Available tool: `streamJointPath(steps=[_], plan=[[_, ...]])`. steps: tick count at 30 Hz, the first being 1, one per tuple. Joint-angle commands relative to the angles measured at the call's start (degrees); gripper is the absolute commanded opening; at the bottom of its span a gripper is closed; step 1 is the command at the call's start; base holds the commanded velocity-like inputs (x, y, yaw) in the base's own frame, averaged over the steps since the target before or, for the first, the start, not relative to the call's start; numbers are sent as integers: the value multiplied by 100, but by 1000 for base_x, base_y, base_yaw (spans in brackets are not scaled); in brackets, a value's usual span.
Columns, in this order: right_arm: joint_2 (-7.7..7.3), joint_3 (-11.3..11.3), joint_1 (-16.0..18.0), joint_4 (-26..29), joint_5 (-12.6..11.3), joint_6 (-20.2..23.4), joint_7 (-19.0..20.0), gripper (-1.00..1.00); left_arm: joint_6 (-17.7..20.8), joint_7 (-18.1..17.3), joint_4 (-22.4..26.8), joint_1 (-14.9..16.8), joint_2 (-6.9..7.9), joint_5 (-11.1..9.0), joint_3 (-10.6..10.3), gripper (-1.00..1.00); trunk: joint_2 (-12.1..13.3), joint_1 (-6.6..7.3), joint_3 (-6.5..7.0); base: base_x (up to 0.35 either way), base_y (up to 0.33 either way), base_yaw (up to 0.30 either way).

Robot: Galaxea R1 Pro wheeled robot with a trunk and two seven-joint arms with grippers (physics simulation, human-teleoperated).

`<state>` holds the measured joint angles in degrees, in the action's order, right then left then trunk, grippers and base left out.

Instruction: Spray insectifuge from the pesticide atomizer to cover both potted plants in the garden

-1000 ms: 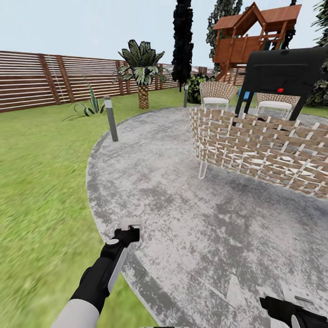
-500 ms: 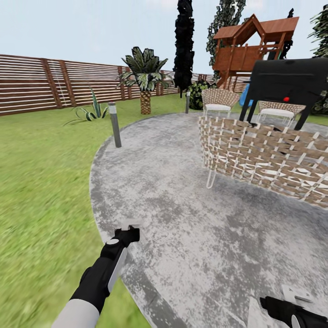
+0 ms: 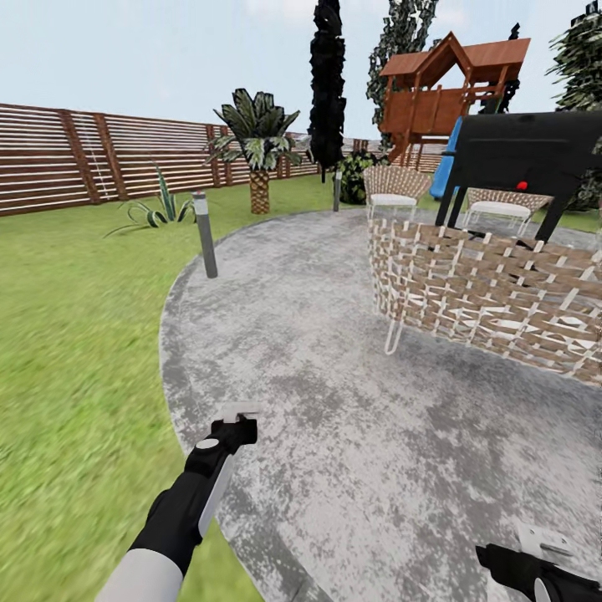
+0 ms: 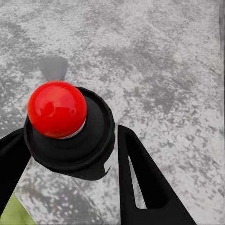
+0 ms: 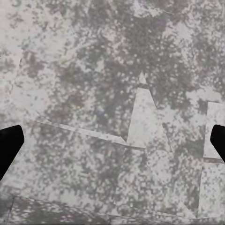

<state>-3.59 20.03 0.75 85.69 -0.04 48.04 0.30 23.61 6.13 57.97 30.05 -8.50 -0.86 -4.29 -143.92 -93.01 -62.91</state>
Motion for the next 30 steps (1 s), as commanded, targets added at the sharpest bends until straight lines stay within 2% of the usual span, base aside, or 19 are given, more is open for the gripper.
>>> streamJointPath(steps=[1,3,5,7,14,20,30], plan=[[-1,4,4,5,-8,30,4,100,30,32,7,1,-4,-10,-28,-100,-2,-1,2,118,121,-202],[-1,7,4,6,-19,30,4,100,30,34,6,1,-22,-10,-97,-100,-2,-1,16,68,70,-205],[-5,18,4,5,-24,30,5,100,30,37,11,1,-40,-4,-285,-100,-2,-1,31,23,24,-208],[-8,23,4,2,-23,29,5,100,57,35,11,1,-45,-3,-375,-100,-2,-1,45,8,9,-209],[-10,27,3,1,-5,29,2,100,405,29,285,1,-108,-8,-501,-100,-2,-1,96,2,2,-209],[-8,27,4,8,-3,30,5,100,440,29,325,1,-102,-8,-614,-100,-2,-1,138,0,0,-214],[-7,27,4,8,10,30,-2,100,443,29,328,1,-99,-10,-627,-100,-2,-1,161,0,0,-234]])
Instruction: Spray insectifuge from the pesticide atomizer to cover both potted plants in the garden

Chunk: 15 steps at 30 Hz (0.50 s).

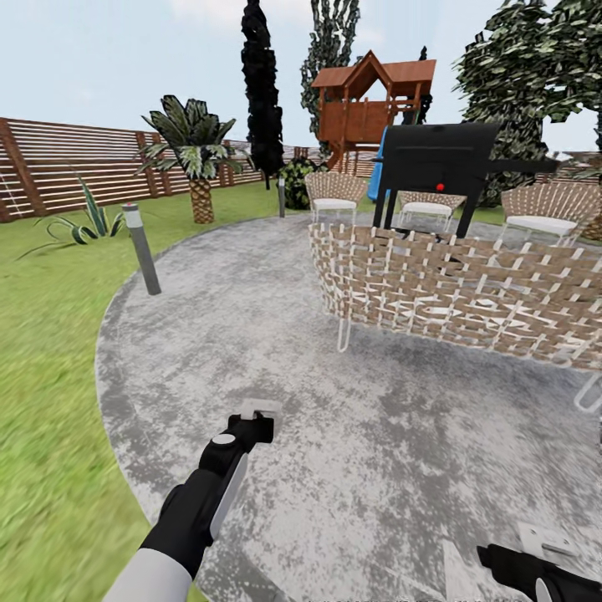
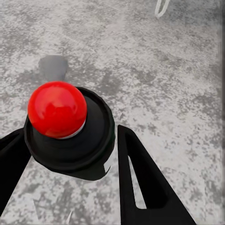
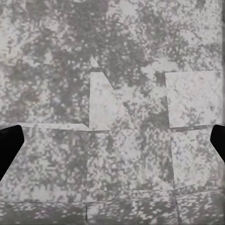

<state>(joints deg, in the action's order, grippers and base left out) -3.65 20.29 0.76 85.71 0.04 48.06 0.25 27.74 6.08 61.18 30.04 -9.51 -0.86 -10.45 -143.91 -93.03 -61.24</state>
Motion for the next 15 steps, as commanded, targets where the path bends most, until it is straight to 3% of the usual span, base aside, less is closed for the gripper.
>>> streamJointPath(steps=[1,15], plan=[[-2,2,4,4,2,28,2,100,30,34,8,2,2,-10,-11,-100,-2,1,-5,0,0,-75],[-4,2,4,7,4,28,6,100,30,34,5,1,2,-10,-15,-100,-2,1,-5,0,0,-10]])
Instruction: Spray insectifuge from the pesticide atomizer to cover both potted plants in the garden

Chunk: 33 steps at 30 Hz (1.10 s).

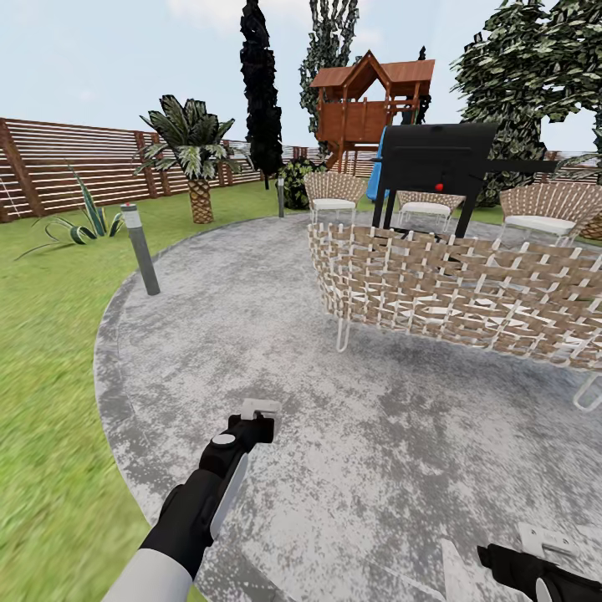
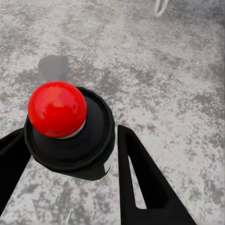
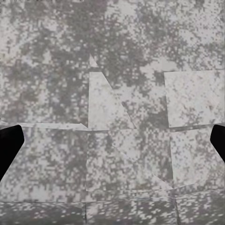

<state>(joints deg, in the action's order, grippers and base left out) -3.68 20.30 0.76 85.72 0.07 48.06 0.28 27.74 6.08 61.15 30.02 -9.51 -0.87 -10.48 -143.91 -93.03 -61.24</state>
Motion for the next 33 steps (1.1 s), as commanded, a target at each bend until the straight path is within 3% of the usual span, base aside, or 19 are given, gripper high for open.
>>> streamJointPath(steps=[1,9,24,33], plan=[[2,1,3,6,1,28,1,100,29,34,7,3,2,-10,-13,-100,-2,1,-5,0,0,0],[0,9,3,8,-13,35,7,100,29,34,6,1,2,-10,-11,-100,-2,1,4,19,47,-61],[1,9,3,6,-16,36,7,100,29,34,3,1,2,-10,-12,-100,-2,1,59,163,255,-240],[6,9,2,6,-20,40,7,100,29,34,3,0,2,-14,-10,-100,-2,1,67,228,200,-74]])
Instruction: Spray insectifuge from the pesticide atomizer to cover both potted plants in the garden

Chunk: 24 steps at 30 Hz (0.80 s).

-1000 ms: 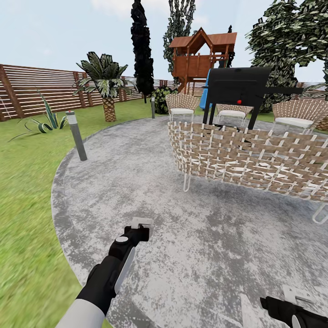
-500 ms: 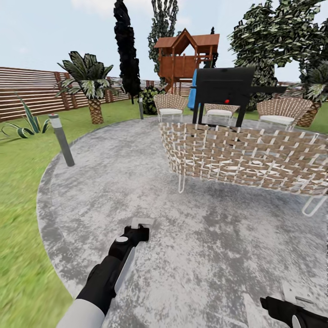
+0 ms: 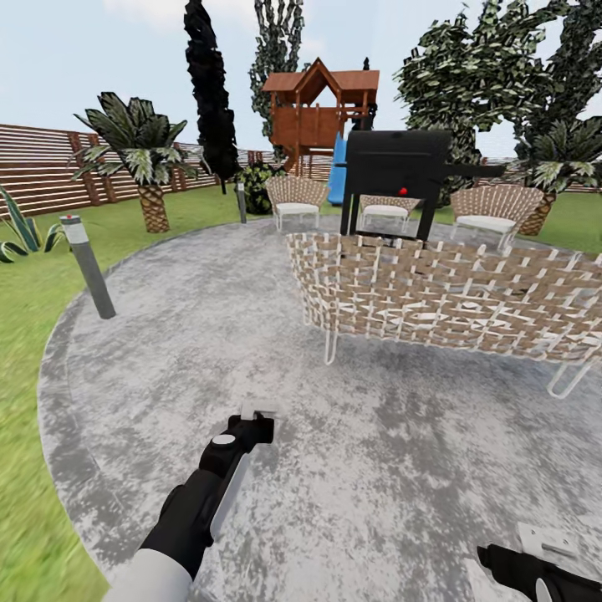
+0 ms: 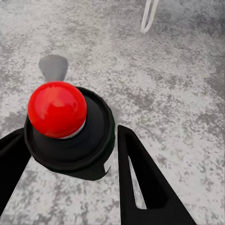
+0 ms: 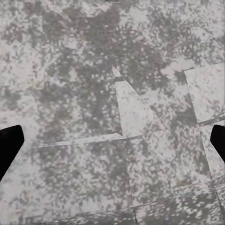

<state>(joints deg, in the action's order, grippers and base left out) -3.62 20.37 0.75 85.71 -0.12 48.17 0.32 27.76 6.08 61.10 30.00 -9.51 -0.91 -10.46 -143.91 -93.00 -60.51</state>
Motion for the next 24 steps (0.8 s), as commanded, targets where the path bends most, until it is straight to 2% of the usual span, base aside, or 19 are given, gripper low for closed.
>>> streamJointPath(steps=[1,8,24], plan=[[-2,2,3,8,-2,30,3,100,28,34,7,1,2,-12,-11,-100,-2,-1,-5,234,174,-129],[-7,2,4,8,-6,34,3,100,28,34,7,6,2,-254,-8,-100,-2,-1,-5,155,75,-231],[-7,2,4,8,-24,34,3,100,28,37,7,5,2,-287,-8,-100,-2,-1,-5,5,2,-272]])
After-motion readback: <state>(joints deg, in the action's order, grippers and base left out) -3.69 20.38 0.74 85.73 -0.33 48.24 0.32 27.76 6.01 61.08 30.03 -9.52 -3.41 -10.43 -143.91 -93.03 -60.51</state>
